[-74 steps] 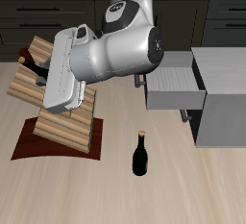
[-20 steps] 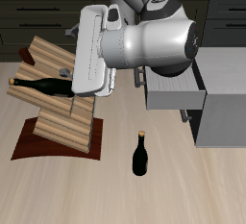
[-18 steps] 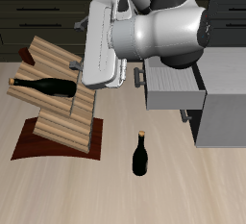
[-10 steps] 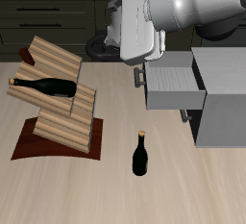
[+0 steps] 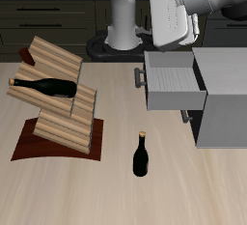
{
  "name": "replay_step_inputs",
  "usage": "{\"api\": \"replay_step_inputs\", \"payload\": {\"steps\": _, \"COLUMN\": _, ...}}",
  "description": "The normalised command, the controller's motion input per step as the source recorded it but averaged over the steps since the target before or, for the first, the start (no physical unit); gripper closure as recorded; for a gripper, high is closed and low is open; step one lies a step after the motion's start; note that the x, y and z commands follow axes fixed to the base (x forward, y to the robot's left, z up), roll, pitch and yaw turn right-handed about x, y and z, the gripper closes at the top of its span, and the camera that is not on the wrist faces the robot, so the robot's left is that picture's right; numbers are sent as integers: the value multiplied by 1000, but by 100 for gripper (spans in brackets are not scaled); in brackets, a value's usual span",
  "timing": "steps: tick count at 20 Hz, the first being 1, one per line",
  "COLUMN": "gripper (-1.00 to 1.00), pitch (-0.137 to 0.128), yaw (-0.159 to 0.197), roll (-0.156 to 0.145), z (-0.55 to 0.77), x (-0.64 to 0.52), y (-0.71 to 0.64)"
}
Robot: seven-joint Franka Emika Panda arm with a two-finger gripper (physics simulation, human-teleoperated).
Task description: Place the wine bottle from the drawer onto the top layer of the wine rack and close the drawer
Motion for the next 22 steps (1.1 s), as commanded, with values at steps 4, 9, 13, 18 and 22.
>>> {"api": "replay_step_inputs", "payload": {"steps": 4, "gripper": -100, "pitch": 18, "yaw": 170, "roll": 48, "z": 121, "x": -224, "y": 357}}
{"api": "replay_step_inputs", "payload": {"steps": 9, "gripper": -100, "pitch": 89, "yaw": 175, "roll": 184, "z": -89, "x": -19, "y": 421}}
{"api": "replay_step_inputs", "payload": {"steps": 13, "gripper": -100, "pitch": 34, "yaw": 215, "roll": 61, "z": -80, "x": -32, "y": 224}}
{"api": "replay_step_inputs", "payload": {"steps": 18, "gripper": -100, "pitch": 10, "yaw": 162, "roll": 5, "z": 87, "x": -81, "y": 39}}
{"api": "replay_step_inputs", "payload": {"steps": 22, "gripper": -100, "pitch": 57, "yaw": 150, "roll": 111, "z": 67, "x": -93, "y": 123}}
